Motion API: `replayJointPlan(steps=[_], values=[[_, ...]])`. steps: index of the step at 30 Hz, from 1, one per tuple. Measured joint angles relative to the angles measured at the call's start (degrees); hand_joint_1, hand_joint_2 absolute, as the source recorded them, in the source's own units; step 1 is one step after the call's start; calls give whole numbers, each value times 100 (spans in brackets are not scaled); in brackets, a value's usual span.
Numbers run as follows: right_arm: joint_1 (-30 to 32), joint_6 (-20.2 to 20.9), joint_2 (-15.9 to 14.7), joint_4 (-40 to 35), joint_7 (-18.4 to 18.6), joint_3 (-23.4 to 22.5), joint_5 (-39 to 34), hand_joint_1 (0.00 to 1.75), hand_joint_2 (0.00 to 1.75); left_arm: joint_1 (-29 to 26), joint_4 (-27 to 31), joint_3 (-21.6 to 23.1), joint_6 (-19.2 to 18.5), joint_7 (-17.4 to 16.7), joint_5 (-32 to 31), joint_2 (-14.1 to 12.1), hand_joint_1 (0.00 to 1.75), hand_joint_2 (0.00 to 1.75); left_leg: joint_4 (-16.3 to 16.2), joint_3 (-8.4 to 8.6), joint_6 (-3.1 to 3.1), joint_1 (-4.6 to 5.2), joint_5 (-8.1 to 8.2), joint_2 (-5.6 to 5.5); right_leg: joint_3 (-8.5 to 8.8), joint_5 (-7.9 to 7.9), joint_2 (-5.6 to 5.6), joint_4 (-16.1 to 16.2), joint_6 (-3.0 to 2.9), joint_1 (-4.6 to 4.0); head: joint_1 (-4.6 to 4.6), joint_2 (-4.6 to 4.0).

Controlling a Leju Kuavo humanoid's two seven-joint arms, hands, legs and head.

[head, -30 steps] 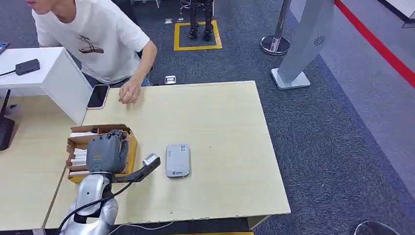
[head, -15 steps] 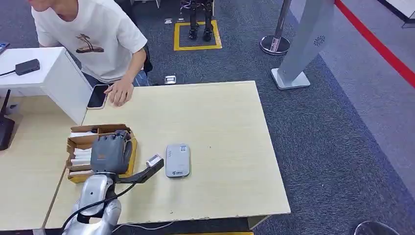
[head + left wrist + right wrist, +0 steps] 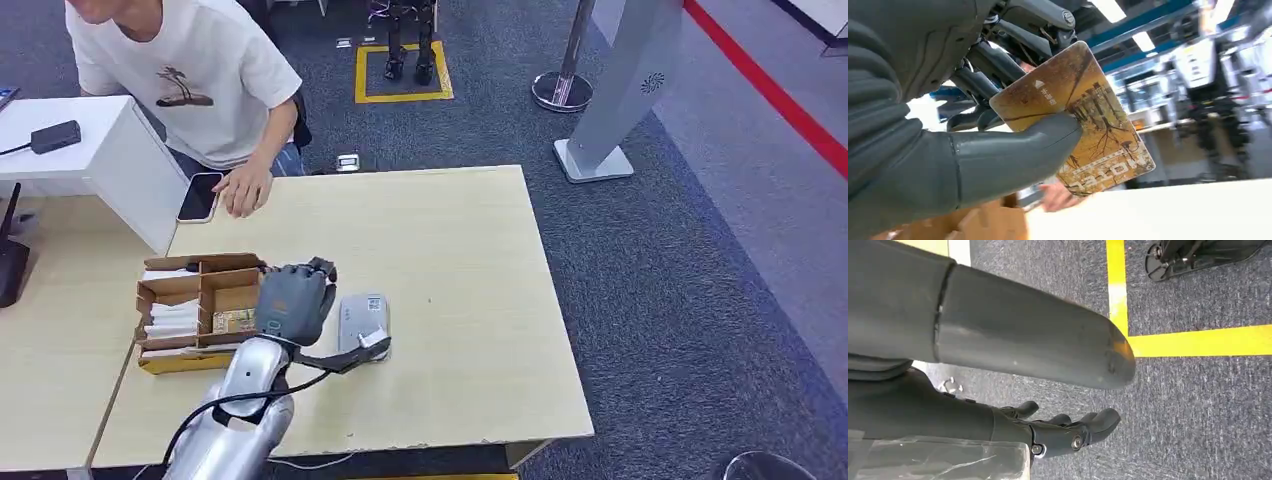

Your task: Pass the card to the sensor for recognition and then transmit it.

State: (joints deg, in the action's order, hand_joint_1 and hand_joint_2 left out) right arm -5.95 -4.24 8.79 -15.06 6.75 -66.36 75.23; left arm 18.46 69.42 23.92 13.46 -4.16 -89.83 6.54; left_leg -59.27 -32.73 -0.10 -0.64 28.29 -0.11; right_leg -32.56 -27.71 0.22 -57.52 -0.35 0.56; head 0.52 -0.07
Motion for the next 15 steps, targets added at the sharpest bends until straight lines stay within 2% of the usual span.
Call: replayJointPlan(steps=[4, 15], values=[[2, 0, 0, 0, 7, 2, 0, 0, 0, 50, -197, 244, 24, 9, 0, 79, 175, 175, 0, 0, 0, 0, 0, 0, -1, 0, 0, 1, 0, 1, 0, 0], [4, 0, -2, 0, 39, 2, 4, 0, 0, 82, -433, 360, 35, 24, 0, 127, 175, 175, 1, 1, 0, -1, 0, 1, -1, 0, 0, 0, 0, 0, 0, 0]])
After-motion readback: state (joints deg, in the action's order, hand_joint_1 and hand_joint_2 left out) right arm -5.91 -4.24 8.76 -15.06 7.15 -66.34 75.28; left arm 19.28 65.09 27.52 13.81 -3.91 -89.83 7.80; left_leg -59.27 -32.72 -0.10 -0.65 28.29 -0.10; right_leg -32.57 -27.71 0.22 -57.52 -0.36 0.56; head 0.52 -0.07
